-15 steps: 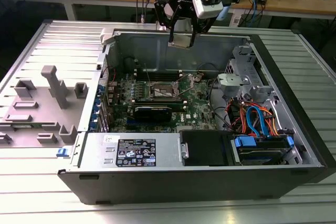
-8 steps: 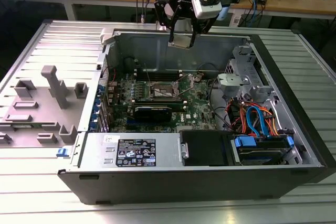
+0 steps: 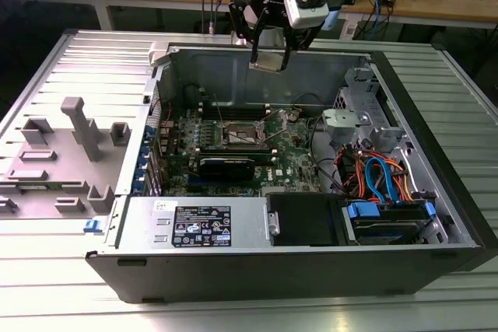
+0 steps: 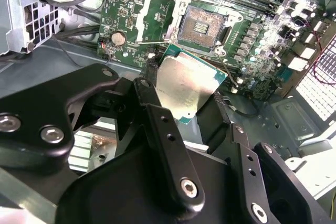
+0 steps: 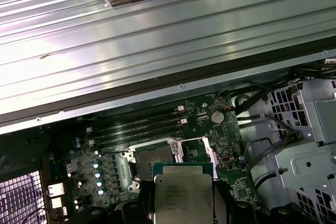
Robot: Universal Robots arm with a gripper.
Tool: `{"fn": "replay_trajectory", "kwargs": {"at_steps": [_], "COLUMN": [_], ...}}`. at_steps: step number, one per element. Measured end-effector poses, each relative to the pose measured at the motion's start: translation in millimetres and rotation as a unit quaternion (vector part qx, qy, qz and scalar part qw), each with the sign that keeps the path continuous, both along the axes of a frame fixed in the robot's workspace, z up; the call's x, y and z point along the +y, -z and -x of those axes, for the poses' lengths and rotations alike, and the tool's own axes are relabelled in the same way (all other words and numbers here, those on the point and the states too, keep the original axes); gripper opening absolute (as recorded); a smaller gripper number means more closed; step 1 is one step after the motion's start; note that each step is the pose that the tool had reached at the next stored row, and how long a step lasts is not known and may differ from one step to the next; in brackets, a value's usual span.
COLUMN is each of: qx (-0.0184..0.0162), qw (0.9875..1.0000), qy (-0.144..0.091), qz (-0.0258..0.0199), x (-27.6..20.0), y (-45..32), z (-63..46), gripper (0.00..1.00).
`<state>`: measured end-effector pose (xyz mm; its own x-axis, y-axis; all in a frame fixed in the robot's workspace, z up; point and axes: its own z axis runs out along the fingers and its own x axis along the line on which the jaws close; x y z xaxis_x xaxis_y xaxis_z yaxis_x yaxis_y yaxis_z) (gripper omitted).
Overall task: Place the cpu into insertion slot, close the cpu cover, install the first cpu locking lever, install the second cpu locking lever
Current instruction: 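Place the cpu into insertion slot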
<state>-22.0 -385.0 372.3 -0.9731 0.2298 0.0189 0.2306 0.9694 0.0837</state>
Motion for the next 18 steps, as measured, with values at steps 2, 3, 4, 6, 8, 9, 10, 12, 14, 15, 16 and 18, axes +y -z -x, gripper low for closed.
{"fn": "replay_trajectory", "kwargs": {"at_steps": [2,3,4,6,8,9,10,12,14,15,16,18], "qx": [0.0000,0.0000,0.0000,0.0000,0.0000,0.0000,0.0000,0.0000,0.0000,0.0000,0.0000,0.0000], "qw": [1.0000,1.0000,1.0000,1.0000,1.0000,0.9999,0.9999,0.9997,0.9995,0.9994,0.9993,0.9987], "qy": [0.000,0.000,0.000,0.001,0.006,0.012,0.015,0.025,0.032,0.035,0.039,0.052], "qz": [0.0000,0.0000,0.0000,0.0000,0.0000,0.0000,-0.0001,0.0000,0.0000,0.0000,0.0000,0.0000], "x": [0.0,0.0,0.0,-0.2,-0.3,-0.4,-0.5,-1.5,-2.9,-3.4,-3.8,-4.5], "y": [0.0,0.0,0.0,0.1,0.2,0.3,0.5,0.7,1.1,1.3,1.5,1.8], "z": [0.0,0.0,0.0,0.0,-0.1,-0.1,-0.1,0.1,0.0,0.0,0.0,0.0], "gripper": [0.54,0.54,0.54,0.54,0.54,0.54,0.54,0.54,0.54,0.54,0.54,0.54]}}
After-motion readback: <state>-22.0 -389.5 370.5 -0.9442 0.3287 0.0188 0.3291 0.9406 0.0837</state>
